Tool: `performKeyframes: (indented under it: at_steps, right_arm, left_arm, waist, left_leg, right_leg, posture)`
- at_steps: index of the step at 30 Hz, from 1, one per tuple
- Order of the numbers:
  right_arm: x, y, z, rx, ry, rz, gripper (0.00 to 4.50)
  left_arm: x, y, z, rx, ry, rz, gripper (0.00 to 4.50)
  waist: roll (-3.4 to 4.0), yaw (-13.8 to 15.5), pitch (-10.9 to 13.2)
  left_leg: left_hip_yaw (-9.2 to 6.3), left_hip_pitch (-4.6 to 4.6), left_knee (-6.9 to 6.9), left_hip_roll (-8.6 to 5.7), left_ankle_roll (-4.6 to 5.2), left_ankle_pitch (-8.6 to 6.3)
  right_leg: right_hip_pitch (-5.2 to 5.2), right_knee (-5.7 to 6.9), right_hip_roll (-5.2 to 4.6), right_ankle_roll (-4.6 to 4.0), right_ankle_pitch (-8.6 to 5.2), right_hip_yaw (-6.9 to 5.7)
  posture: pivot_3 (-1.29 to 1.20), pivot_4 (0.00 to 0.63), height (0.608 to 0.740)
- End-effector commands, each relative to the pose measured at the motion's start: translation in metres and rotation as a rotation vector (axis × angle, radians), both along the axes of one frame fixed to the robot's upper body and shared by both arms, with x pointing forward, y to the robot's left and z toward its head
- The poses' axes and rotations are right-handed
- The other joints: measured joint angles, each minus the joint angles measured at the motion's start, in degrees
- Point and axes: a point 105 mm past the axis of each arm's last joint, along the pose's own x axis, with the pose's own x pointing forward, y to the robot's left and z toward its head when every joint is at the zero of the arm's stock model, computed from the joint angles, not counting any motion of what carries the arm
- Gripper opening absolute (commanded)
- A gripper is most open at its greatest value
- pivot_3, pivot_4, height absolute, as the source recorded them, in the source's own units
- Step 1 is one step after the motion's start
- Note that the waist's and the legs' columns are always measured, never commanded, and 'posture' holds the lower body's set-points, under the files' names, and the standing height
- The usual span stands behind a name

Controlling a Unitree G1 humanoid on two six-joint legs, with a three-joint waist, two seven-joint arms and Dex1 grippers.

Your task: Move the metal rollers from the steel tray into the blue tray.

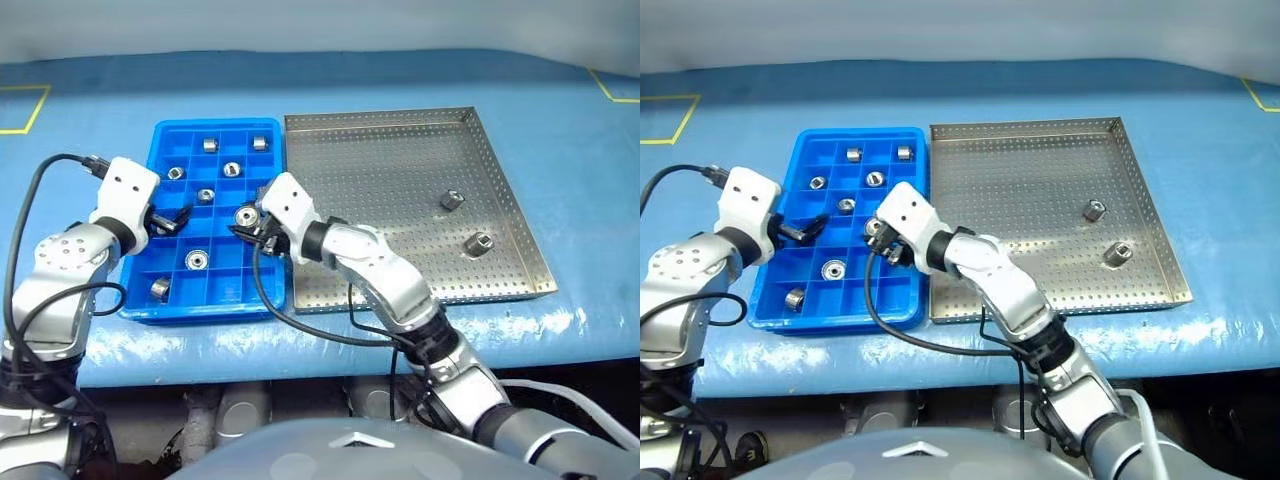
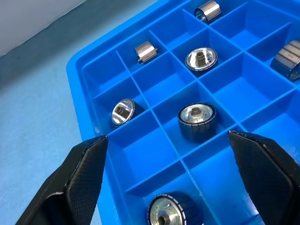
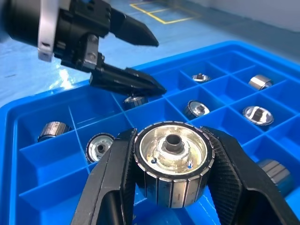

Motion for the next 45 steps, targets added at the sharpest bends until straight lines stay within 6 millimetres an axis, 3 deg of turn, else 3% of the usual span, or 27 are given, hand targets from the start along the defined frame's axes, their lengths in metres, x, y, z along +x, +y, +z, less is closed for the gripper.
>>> performKeyframes:
  at_steps: [1, 9, 22, 36, 40, 45]
  right_arm:
    - [0.010, 0.009, 0.008, 0.022, -0.052, 0.021, 1.72]
    - [0.033, 0.018, 0.009, 0.042, -0.061, 0.002, 1.72]
    - [0.036, 0.037, -0.001, 0.030, -0.059, 0.039, 1.72]
    - [0.044, 0.031, -0.007, 0.037, -0.019, -0.005, 1.72]
    - [0.046, 0.030, -0.005, 0.038, -0.029, -0.018, 2.94]
    - [0.052, 0.024, 0.005, 0.080, -0.054, -0.078, 2.94]
  left_arm:
    - [-0.005, -0.004, 0.011, 0.016, -0.049, -0.003, 4.50]
    - [-0.009, -0.015, 0.003, -0.009, -0.028, -0.024, 4.50]
    - [-0.010, -0.017, 0.002, -0.028, -0.026, -0.015, 4.50]
    - [-0.007, -0.020, 0.000, -0.031, -0.026, -0.018, 4.50]
    - [-0.005, -0.022, 0.000, -0.032, -0.027, -0.025, 4.50]
    - [-0.002, -0.028, 0.000, -0.043, -0.030, -0.044, 4.50]
  waist:
    - [0.00, 0.29, 0.00]
    - [-0.01, 0.83, 0.01]
    - [0.00, 1.02, 0.02]
    - [0.00, 1.21, 0.02]
    - [0.00, 1.18, 0.02]
    - [0.01, 1.15, 0.02]
  left_leg:
    - [-0.01, 0.00, 0.00, 0.00, -0.01, 0.01]
    - [-0.11, 0.01, -0.05, 0.05, -0.05, 0.03]
    - [-0.30, 0.00, -0.10, 0.04, -0.09, 0.05]
    - [-0.56, 0.00, -0.10, 0.04, -0.25, 0.15]
    - [-0.58, 0.00, -0.10, 0.04, -0.26, 0.15]
    - [-0.59, 0.01, -0.10, 0.04, -0.26, 0.15]
  right_leg:
    - [0.00, 0.00, 0.00, 0.00, 0.00, -0.01]
    - [-0.01, 0.07, 0.04, -0.02, 0.01, -0.11]
    - [0.00, 0.09, 0.01, -0.08, 0.00, -0.35]
    - [0.08, 0.15, 0.01, -0.18, 0.01, -0.66]
    - [0.09, 0.16, 0.01, -0.20, 0.01, -0.68]
    - [0.09, 0.18, 0.01, -0.22, 0.00, -0.70]
  posture:
    - [0.04, 0.150, 0.740]
    - [0.06, 0.150, 0.740]
    - [0.08, 0.150, 0.740]
    - [0.07, 0.150, 0.740]
    - [0.06, 0.150, 0.740]
    - [0.05, 0.150, 0.740]
